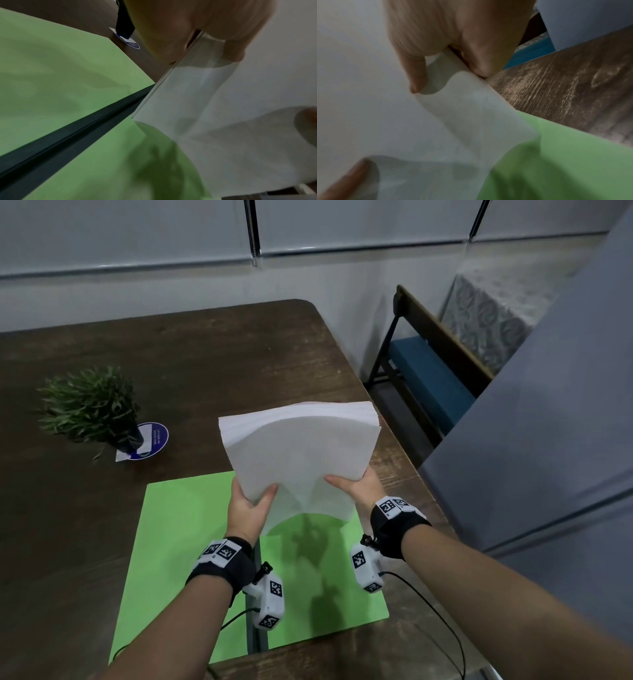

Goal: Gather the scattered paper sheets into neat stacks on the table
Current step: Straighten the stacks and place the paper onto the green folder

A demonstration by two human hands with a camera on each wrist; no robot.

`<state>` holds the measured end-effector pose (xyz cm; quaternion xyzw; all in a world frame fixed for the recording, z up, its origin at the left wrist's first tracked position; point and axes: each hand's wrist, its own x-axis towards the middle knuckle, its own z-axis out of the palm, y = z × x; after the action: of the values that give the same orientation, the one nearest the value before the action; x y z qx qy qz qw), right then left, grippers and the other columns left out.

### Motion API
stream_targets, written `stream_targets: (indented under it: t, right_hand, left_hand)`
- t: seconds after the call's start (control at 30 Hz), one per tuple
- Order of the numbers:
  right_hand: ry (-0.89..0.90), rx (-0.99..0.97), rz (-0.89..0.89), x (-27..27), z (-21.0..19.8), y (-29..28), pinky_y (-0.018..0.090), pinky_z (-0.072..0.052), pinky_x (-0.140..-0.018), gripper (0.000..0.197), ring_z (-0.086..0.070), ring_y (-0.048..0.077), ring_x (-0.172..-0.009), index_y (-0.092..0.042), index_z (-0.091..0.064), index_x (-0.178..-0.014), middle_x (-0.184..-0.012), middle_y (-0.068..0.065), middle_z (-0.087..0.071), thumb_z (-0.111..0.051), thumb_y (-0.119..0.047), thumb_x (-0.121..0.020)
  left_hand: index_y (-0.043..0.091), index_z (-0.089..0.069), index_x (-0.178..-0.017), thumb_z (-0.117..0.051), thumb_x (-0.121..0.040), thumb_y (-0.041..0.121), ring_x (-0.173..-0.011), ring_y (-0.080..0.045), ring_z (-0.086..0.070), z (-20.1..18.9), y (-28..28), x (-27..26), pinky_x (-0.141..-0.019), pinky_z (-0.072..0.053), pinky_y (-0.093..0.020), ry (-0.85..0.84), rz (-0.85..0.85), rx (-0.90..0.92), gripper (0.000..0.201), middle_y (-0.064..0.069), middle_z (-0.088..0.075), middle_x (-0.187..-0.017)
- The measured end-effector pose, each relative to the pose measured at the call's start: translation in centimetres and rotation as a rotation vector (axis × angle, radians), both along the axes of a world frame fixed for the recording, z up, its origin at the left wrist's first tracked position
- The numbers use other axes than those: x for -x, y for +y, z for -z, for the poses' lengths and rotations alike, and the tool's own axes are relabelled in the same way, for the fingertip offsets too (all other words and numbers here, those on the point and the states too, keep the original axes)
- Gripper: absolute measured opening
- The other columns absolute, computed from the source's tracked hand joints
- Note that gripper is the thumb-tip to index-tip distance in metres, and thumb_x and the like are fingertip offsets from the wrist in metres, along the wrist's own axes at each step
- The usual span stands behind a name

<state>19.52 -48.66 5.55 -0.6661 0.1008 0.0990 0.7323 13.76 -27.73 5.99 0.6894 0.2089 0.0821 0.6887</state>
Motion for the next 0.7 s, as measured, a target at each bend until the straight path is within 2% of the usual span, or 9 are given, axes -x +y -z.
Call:
stream_targets:
  t: [0.07,0.17,0.27,0.33,0.4,0.53,0.63,0.7]
  right_hand:
    - [-0.012,0.019,0.032,0.0,0.2,0.3,0.049,-0.052,-0.094,0.054,-0.068,0.023,-0.102,-0.022,-0.066,-0.103,-0.105,0.001,-0.073,-0.089,-0.022,-0.054]
    - [-0.008,-0.009,0.046,-0.4,0.0,0.5,0.050,-0.051,-0.095,0.048,-0.068,0.026,-0.101,-0.020,-0.067,-0.100,-0.104,0.005,-0.073,-0.089,-0.014,-0.058]
    - [0.009,-0.013,0.039,-0.6,-0.1,0.5,0.050,-0.052,-0.095,0.064,-0.068,0.025,-0.101,-0.020,-0.066,-0.106,-0.105,0.004,-0.073,-0.093,-0.023,-0.048]
    - [0.021,0.005,0.035,-0.7,0.2,0.4,0.049,-0.052,-0.095,0.076,-0.068,0.024,-0.103,-0.024,-0.063,-0.111,-0.108,0.001,-0.072,-0.096,-0.029,-0.043]
    - [0.032,0.018,0.029,-0.6,0.4,0.3,0.048,-0.051,-0.095,0.078,-0.067,0.023,-0.104,-0.024,-0.062,-0.113,-0.109,0.000,-0.072,-0.096,-0.030,-0.043]
    - [0.041,0.033,0.007,-0.2,0.3,0.3,0.049,-0.051,-0.096,0.062,-0.069,0.025,-0.101,-0.016,-0.067,-0.108,-0.105,0.004,-0.073,-0.093,-0.022,-0.052]
    - [0.021,0.065,0.030,-0.2,-0.2,0.5,0.050,-0.053,-0.092,0.049,-0.070,0.025,-0.096,-0.015,-0.067,-0.103,-0.099,0.004,-0.075,-0.090,-0.017,-0.060]
    - [0.008,0.086,0.032,-0.4,-0.9,0.6,0.050,-0.053,-0.091,0.044,-0.070,0.026,-0.094,-0.016,-0.068,-0.101,-0.098,0.004,-0.075,-0.089,-0.016,-0.062]
  left_hand:
    - [0.025,-0.045,-0.117,-0.072,-0.083,0.013,-0.105,-0.018,-0.061,0.4,0.1,-0.2,-0.100,-0.046,-0.037,0.005,-0.004,-0.028,0.045,0.001,-0.063,-0.112]
    - [0.025,-0.045,-0.114,-0.071,-0.083,0.012,-0.101,-0.016,-0.061,0.4,0.0,-0.5,-0.096,-0.047,-0.032,-0.010,-0.013,-0.038,0.043,0.003,-0.063,-0.109]
    - [0.025,-0.044,-0.114,-0.074,-0.081,0.011,-0.097,-0.012,-0.061,0.2,0.0,-0.4,-0.088,-0.046,-0.026,-0.010,-0.003,-0.008,0.046,0.009,-0.062,-0.103]
    - [0.024,-0.043,-0.116,-0.074,-0.081,0.012,-0.100,-0.013,-0.060,0.4,0.2,-0.1,-0.092,-0.045,-0.027,0.010,0.018,-0.023,0.048,0.005,-0.062,-0.108]
    - [0.023,-0.041,-0.119,-0.072,-0.083,0.016,-0.104,-0.016,-0.059,0.6,0.4,0.1,-0.095,-0.043,-0.028,0.036,0.042,-0.055,0.048,0.002,-0.061,-0.113]
    - [0.024,-0.037,-0.120,-0.067,-0.088,0.017,-0.106,-0.017,-0.056,0.3,0.6,0.1,-0.093,-0.041,-0.026,0.063,0.074,-0.122,0.044,0.001,-0.059,-0.116]
    - [0.013,-0.040,-0.130,-0.064,-0.090,0.017,-0.107,-0.018,-0.056,-0.3,1.1,-0.2,-0.094,-0.040,-0.025,0.088,0.135,-0.212,0.046,-0.003,-0.059,-0.119]
    - [0.007,-0.043,-0.130,-0.065,-0.089,0.018,-0.107,-0.018,-0.057,-0.8,1.7,-0.7,-0.094,-0.041,-0.024,0.108,0.188,-0.322,0.048,-0.004,-0.060,-0.118]
